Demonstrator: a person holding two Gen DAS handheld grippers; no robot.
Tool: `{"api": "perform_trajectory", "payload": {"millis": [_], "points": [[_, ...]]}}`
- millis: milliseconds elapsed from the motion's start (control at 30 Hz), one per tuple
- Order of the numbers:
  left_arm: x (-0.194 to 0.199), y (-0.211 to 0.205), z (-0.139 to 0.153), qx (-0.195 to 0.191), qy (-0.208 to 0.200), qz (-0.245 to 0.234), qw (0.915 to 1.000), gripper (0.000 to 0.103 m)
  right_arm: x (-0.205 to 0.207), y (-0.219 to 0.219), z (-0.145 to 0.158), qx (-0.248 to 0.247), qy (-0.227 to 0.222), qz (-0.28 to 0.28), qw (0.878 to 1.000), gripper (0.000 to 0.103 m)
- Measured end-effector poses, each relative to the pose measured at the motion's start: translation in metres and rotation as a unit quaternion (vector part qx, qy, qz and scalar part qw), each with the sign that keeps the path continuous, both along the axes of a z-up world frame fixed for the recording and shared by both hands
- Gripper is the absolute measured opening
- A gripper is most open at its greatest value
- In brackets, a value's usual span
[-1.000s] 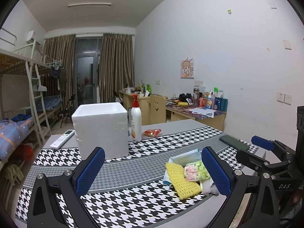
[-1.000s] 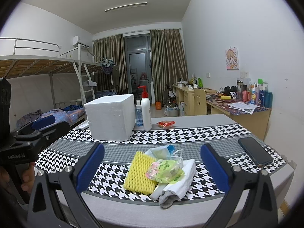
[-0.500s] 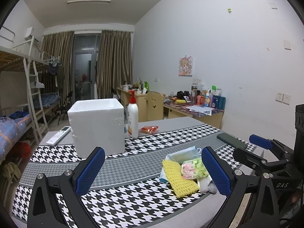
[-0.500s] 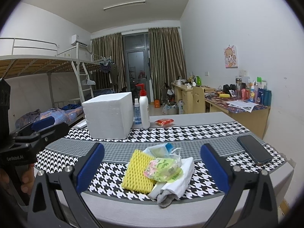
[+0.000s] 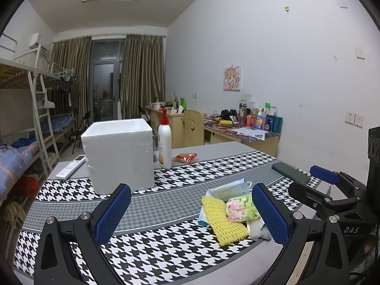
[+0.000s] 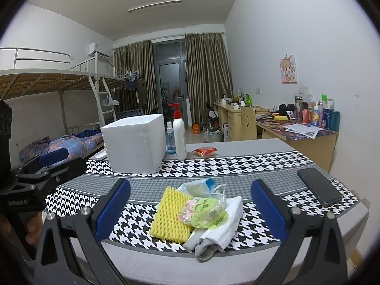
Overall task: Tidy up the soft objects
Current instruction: 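Move both tools toward the pile of soft items on the table, then close the left tool on the yellow foam mesh while the right tool grasps the green tissue pack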
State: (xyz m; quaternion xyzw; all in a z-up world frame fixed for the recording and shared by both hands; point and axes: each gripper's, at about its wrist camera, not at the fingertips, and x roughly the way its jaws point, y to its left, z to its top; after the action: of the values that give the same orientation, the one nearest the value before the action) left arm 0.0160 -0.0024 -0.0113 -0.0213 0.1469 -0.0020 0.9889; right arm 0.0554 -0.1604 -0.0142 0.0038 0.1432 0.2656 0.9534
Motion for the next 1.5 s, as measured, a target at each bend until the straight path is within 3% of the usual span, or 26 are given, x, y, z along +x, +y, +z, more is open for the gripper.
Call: {"api": "perform_trajectory", "payload": {"millis": [567, 1100, 1500], "points": [[0.040, -0.014, -0.025, -0.008, 0.062, -0.025, 0.9977, 0.102, 0.023, -0.010, -0.014, -0.004, 0.036, -0.016, 0.999, 0.102], [0.081, -0.026, -0.067, -0.028, 0.157, -0.046, 0.9862, 0.101, 0.047, -0.019, -0.045, -0.021, 0.087, -0.045, 0.995, 0.102], [0.106, -0.028, -0.094, -0.050, 0.220, -0.061, 0.9724, 0.079, 0.060, -0.018, -0.058, -0.029, 0.112, -0.042, 0.992, 0.102]]}}
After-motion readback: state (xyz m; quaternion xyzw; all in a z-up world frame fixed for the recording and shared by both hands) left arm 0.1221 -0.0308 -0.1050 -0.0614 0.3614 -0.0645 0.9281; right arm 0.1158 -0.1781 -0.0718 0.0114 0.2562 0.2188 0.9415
